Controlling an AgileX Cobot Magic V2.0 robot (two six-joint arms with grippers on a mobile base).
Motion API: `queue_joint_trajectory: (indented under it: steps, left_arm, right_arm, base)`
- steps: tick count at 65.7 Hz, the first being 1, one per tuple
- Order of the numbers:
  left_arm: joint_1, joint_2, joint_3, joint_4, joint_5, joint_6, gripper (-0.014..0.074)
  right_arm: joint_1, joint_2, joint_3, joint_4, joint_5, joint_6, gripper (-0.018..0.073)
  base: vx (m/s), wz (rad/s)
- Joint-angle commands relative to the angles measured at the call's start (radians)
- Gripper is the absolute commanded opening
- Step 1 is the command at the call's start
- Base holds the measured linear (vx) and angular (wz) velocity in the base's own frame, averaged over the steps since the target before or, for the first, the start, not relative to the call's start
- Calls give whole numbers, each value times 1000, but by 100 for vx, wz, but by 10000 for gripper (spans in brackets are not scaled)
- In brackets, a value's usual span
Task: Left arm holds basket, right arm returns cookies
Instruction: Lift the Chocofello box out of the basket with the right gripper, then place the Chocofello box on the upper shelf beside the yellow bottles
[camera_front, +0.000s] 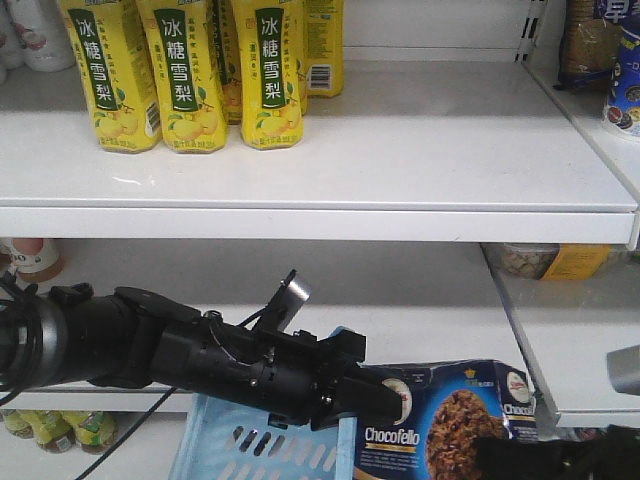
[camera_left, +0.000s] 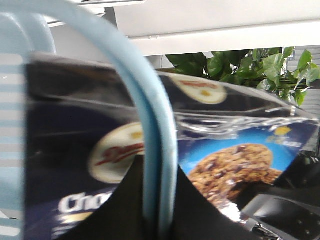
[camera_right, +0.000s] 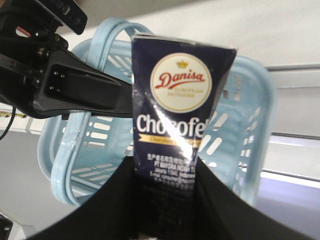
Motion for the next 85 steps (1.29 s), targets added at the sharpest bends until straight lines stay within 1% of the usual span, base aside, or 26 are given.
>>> queue_joint_trajectory:
  steps: [1, 12, 23, 26, 31, 36, 43, 55, 59, 68, 70, 77, 83, 85]
  left_arm:
    - [-1, -45, -23, -46, 41, 15, -6]
    - [-1, -45, -23, -46, 41, 15, -6]
    - [-1, -45, -23, -46, 41, 15, -6]
    - [-1, -45, -23, -46, 41, 15, -6]
    - [-1, -45, -23, -46, 41, 15, -6]
    - [-1, -45, -23, -46, 41, 15, -6]
    - [-1, -45, -23, -46, 41, 15, -6]
    - [-1, -45, -23, -46, 41, 15, -6]
    - [-1, -45, -23, -46, 41, 15, -6]
    - [-1, -45, -23, -46, 41, 15, -6]
    - [-1, -45, -23, -46, 41, 15, -6]
    - [-1, -45, -23, -46, 41, 15, -6]
    - [-1, -45, -23, -46, 41, 15, -6]
    - [-1, -45, -23, -46, 41, 15, -6]
  right_arm:
    - [-1, -79, -33, -118, -23, 110, 187]
    - [-1, -207, -73, -274, 65, 218, 187]
    - [-1, -293, -202, -465, 217, 288, 187]
    - [-1, -303, -249, -495, 256, 306, 187]
    - [-1, -311, -315, -526, 288, 307, 187]
    - [-1, -312, -380, -537, 282, 303, 187]
    - [-1, -312, -443, -579, 242, 298, 187]
    - [-1, -296, -460, -748, 90, 304, 187]
    - [-1, -270, -460, -799, 49, 322, 187]
    - [-1, -167, -460, -963, -8, 440, 187]
    - [-1, -143, -460, -1014, -17, 477, 187]
    - [-1, -56, -460, -1194, -57, 625, 187]
    - [-1, 9, -460, -1345, -88, 785, 187]
    - [-1, 34, -460, -1413, -88, 856, 187]
  base:
    - [0, 0]
    - [0, 0]
    - [0, 0]
    - [0, 0]
    - [0, 0]
    - [0, 0]
    - [0, 0]
    - [0, 0]
    - [0, 0]
    - [0, 0]
    - [0, 0]
    - [0, 0]
    - [0, 0]
    - [0, 0]
